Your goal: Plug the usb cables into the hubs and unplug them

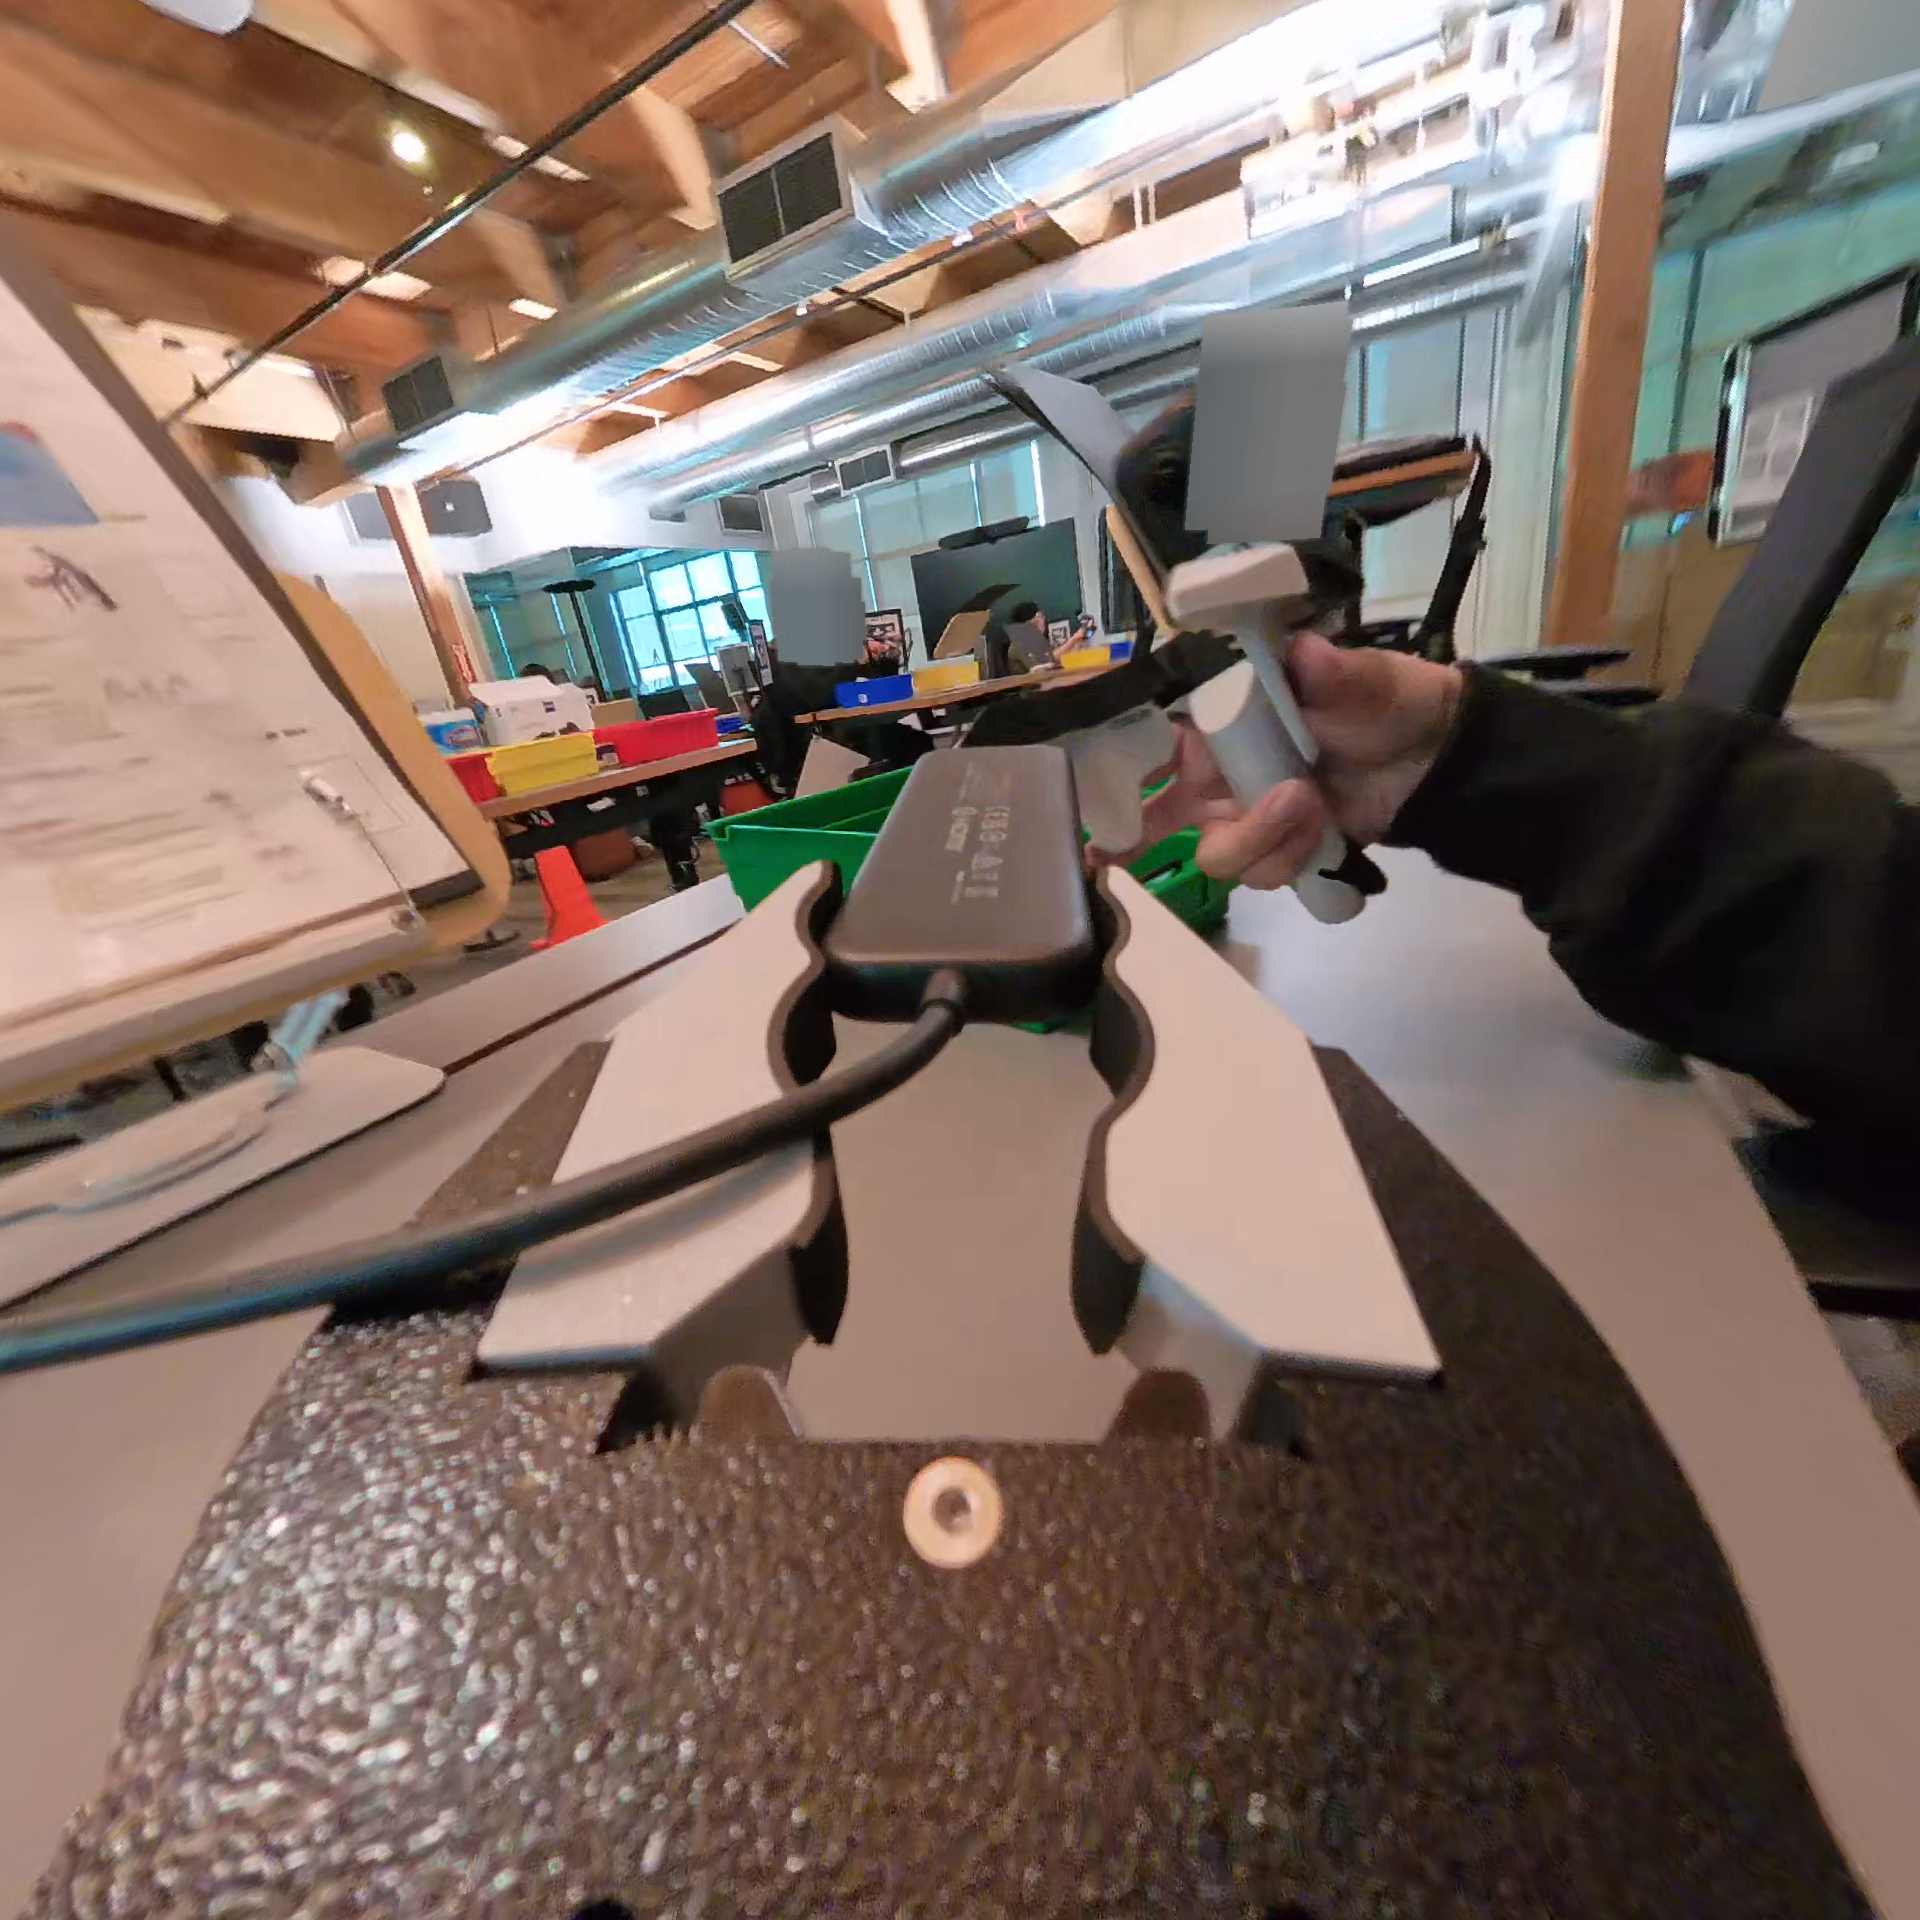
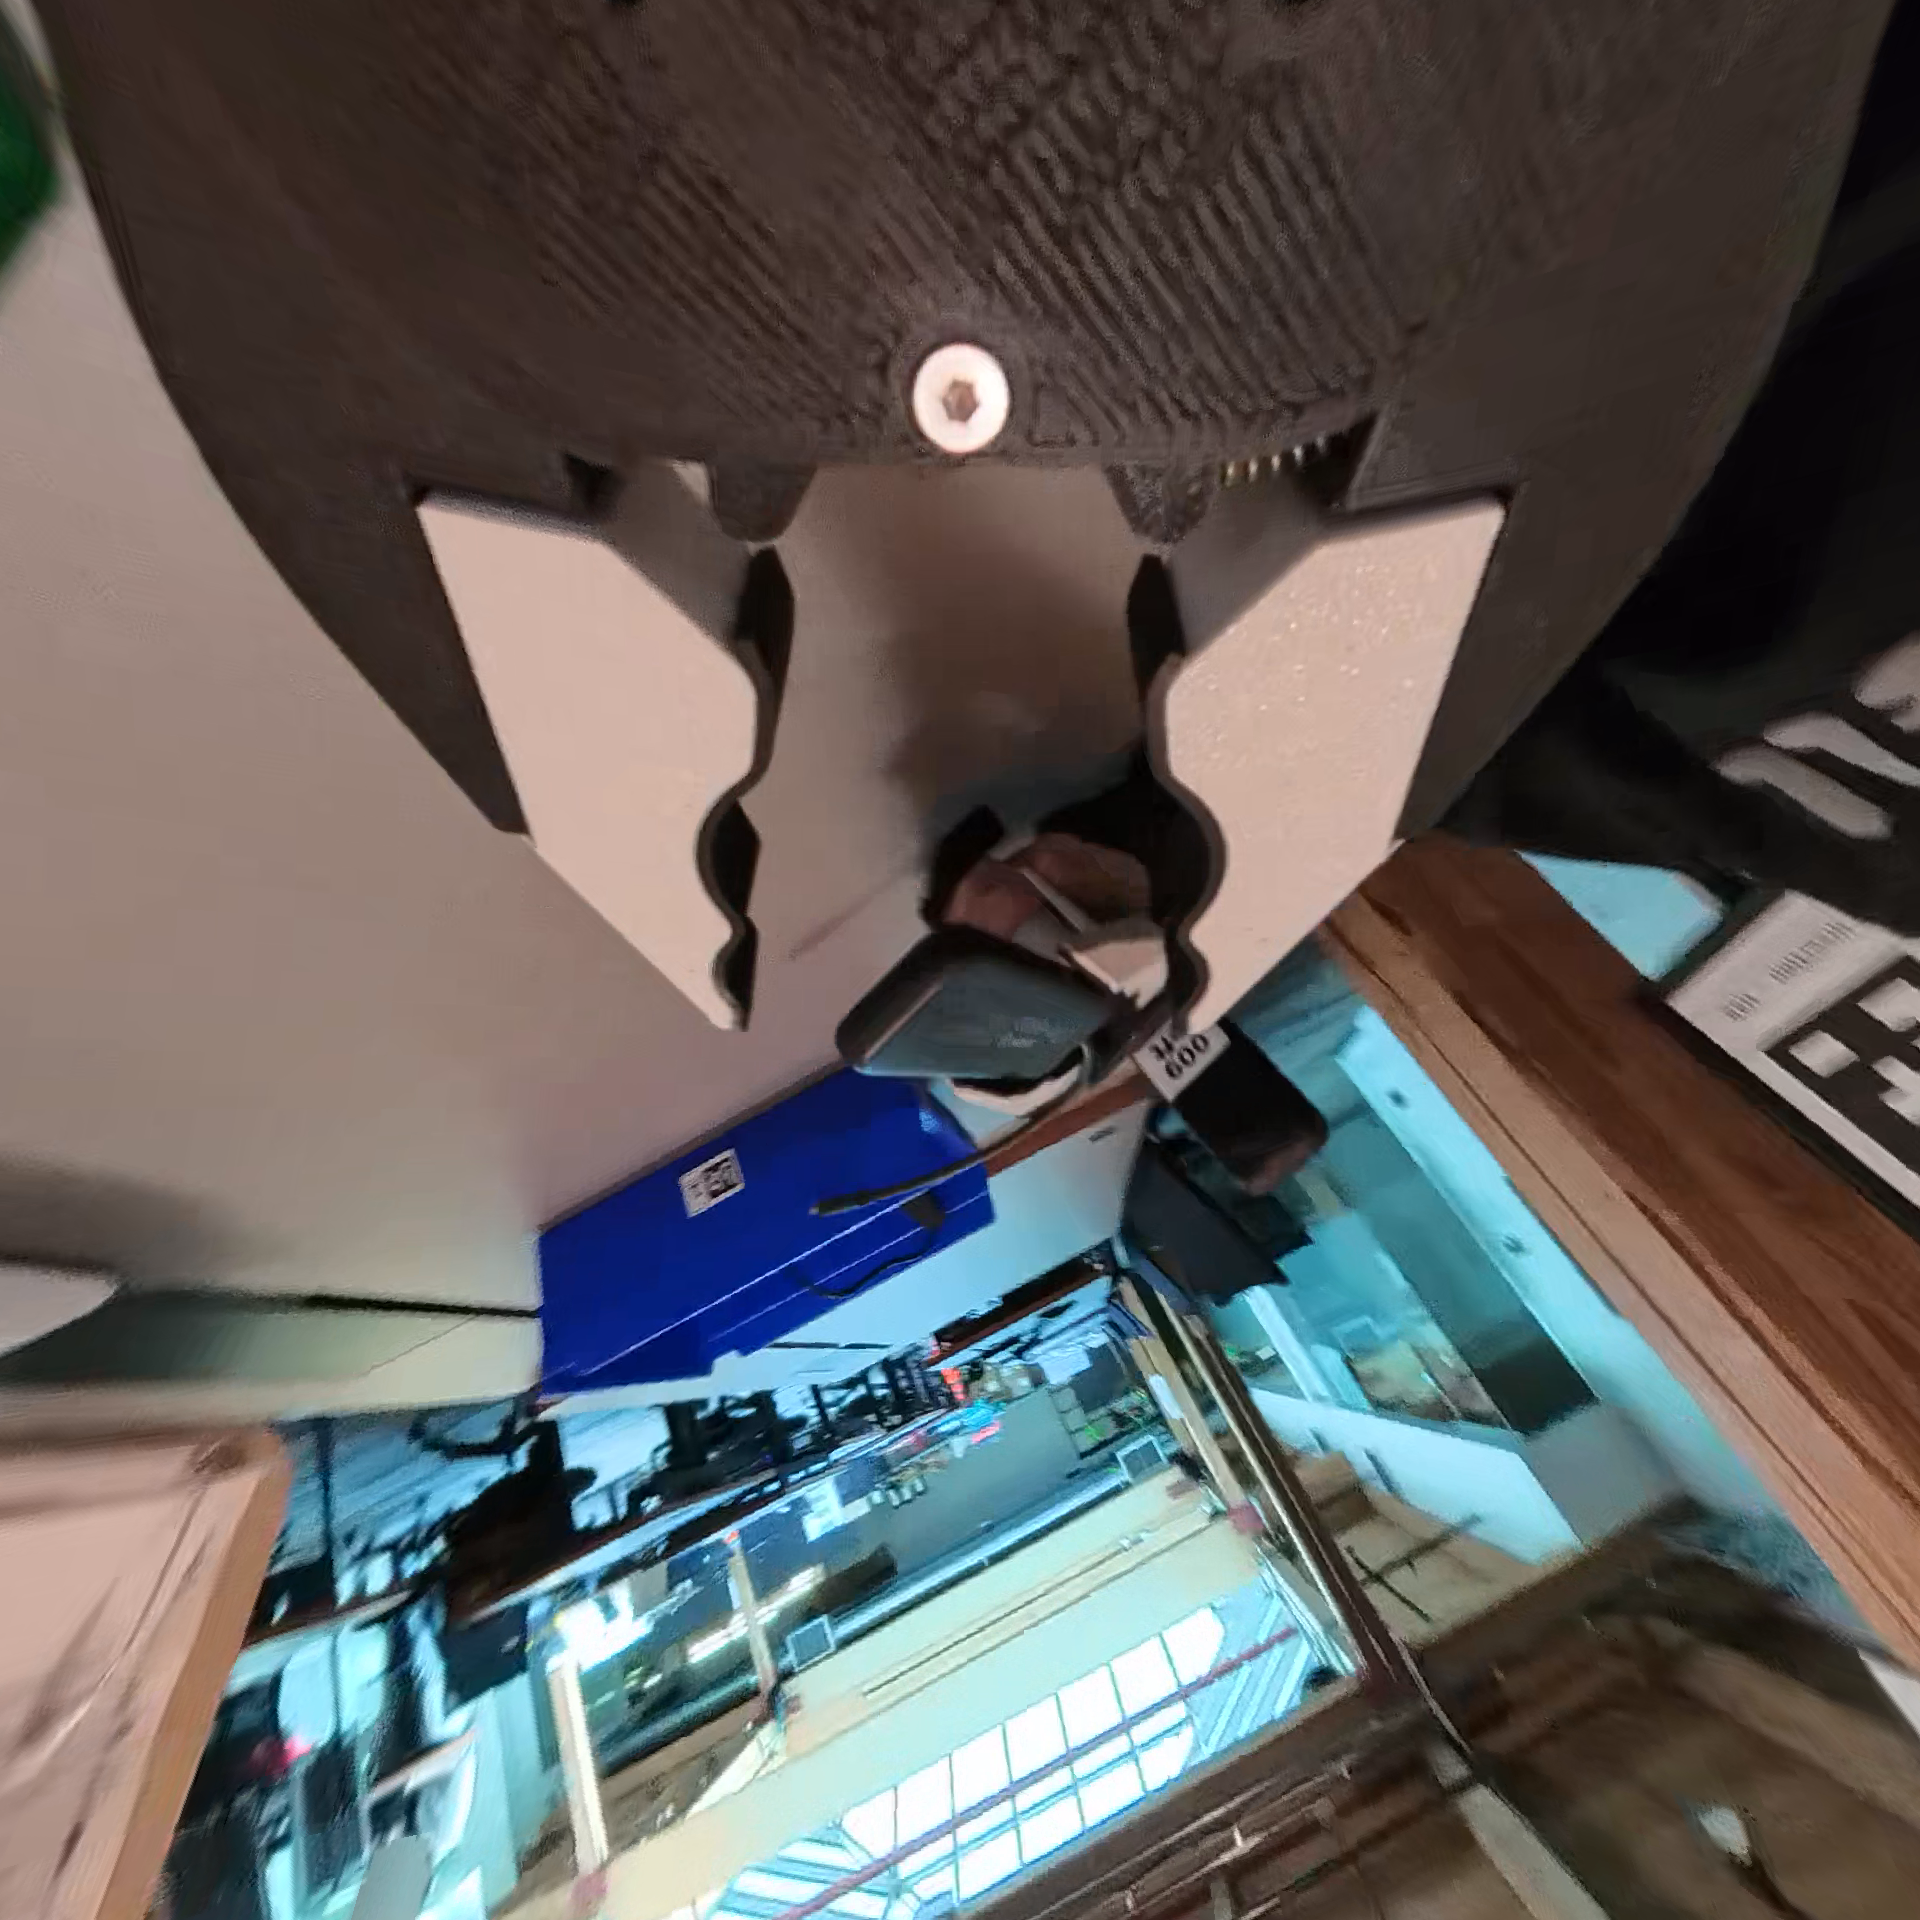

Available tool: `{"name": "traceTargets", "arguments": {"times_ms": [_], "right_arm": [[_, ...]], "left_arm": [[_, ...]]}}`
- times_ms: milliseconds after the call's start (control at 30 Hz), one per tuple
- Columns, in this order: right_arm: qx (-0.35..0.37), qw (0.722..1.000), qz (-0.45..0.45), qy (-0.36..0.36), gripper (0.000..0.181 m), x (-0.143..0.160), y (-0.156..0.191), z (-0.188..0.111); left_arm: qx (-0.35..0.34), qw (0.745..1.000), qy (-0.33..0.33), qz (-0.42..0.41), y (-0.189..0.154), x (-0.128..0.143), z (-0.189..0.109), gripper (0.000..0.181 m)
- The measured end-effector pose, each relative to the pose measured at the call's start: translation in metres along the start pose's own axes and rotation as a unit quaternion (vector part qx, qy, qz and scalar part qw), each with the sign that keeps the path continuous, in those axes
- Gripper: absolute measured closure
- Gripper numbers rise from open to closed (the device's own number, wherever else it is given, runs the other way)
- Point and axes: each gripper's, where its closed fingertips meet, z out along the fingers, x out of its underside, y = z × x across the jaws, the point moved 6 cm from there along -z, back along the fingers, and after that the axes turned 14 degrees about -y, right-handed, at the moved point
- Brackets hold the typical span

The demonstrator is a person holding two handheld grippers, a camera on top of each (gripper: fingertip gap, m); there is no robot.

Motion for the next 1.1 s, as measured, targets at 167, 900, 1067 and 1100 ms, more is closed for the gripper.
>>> {"name": "traceTargets", "arguments": {"times_ms": [167,900,1067,1100], "right_arm": [[-0.014,0.989,0.127,0.080,0.100,0.032,-0.008,0.010],[-0.160,0.962,0.168,0.141,0.170,0.060,0.008,0.006],[-0.192,0.971,0.125,0.074,0.170,0.041,0.017,0.016],[-0.191,0.973,0.119,0.046,0.170,0.033,0.018,0.017]], "left_arm": [[0.022,0.991,-0.001,0.132,-0.008,0.001,0.002,0.136],[0.145,0.953,0.041,0.263,-0.046,0.019,0.015,0.136],[0.037,0.970,0.006,0.239,-0.026,0.009,0.013,0.099],[0.025,0.973,0.010,0.228,-0.022,0.010,0.012,0.090]]}}
